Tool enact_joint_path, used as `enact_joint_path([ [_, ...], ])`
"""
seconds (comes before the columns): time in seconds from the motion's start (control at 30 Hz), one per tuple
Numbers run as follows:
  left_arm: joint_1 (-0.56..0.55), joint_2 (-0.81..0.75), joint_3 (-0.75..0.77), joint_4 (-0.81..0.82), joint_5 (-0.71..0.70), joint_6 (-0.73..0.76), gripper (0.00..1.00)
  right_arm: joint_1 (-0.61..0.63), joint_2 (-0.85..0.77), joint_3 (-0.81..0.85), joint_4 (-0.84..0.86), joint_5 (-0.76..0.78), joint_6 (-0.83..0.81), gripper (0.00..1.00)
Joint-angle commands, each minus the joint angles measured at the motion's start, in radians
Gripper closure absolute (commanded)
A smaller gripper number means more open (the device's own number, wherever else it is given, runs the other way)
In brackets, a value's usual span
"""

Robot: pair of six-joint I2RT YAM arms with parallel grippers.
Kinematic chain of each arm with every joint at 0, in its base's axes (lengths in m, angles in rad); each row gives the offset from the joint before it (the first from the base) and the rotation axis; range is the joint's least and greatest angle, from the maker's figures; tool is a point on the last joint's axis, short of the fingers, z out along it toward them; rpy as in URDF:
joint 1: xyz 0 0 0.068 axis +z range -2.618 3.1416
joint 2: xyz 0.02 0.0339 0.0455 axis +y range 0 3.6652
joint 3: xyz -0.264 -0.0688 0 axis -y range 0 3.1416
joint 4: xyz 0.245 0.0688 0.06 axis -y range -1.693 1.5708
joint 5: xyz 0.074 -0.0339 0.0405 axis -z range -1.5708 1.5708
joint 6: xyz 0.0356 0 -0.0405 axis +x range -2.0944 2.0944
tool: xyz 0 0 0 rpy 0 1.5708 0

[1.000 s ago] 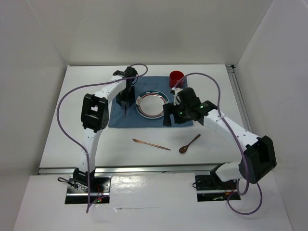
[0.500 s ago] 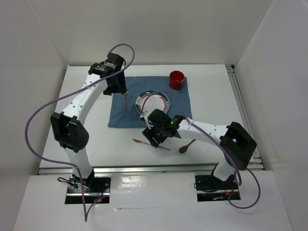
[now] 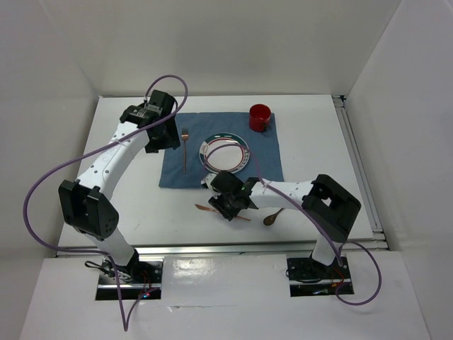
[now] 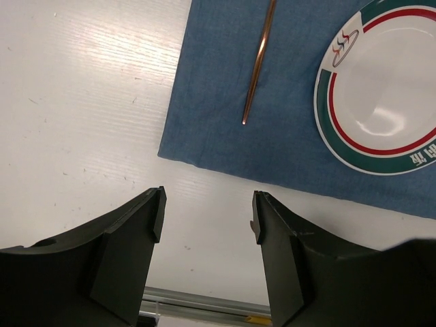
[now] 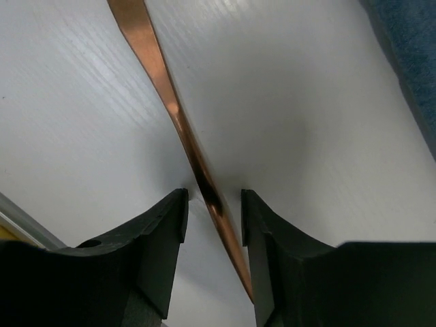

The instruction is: Set the dinner table for one person

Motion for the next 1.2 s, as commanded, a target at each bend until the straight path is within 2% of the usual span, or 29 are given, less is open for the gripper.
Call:
enact_joint_path([
  [0.0,-0.002,-0.008,0.005,0.004,-0.006,-0.023,0.29,0.018,0.020,-0.028,0.047,0.011,-0.001,0.58],
  [0.03,-0.002,-0.008,0.005,0.004,-0.006,-0.023,0.29,0.029,0.020,-0.028,0.047,0.011,-0.001,0.61],
  [0.07,-0.002,-0.008,0.005,0.004,-0.006,-0.023,0.29,0.029,0.011,-0.028,0.047,0.000,-0.001,0.71],
  [0.1,-0.002,-0.008,0.005,0.004,-0.016,-0.023,0.29,0.038,0.011,-0.028,0.033,0.000,-0.001,0.76],
  [0.37,-0.002,-0.008,0.046,0.004,-0.025,-0.023,0.30,0.092,-0.128,0.076,-0.077,0.024,-0.010,1.00],
  [0.47,-0.002,-0.008,0.059,-0.017,-0.034,-0.023,0.30,0.092,-0.175,0.116,-0.132,0.087,0.006,1.00],
  [0.57,-0.002,-0.008,0.082,-0.028,-0.043,-0.023,0.30,0.032,-0.196,0.170,-0.195,0.132,0.084,1.00],
  [0.77,-0.002,-0.041,0.091,-0.017,-0.052,-0.023,0.30,-0.290,-0.241,0.129,-0.171,0.074,0.282,1.00],
  [0.8,-0.002,-0.041,0.100,-0.017,-0.052,-0.023,0.30,-0.365,-0.230,0.145,-0.186,0.073,0.313,1.00],
  [0.9,-0.002,-0.041,0.100,-0.017,-0.052,-0.023,0.30,-0.477,-0.141,0.207,-0.205,0.049,0.397,1.00],
  [1.17,-0.002,-0.062,0.077,-0.026,-0.062,-0.023,0.30,-0.573,0.078,0.362,-0.205,0.038,0.384,1.00],
])
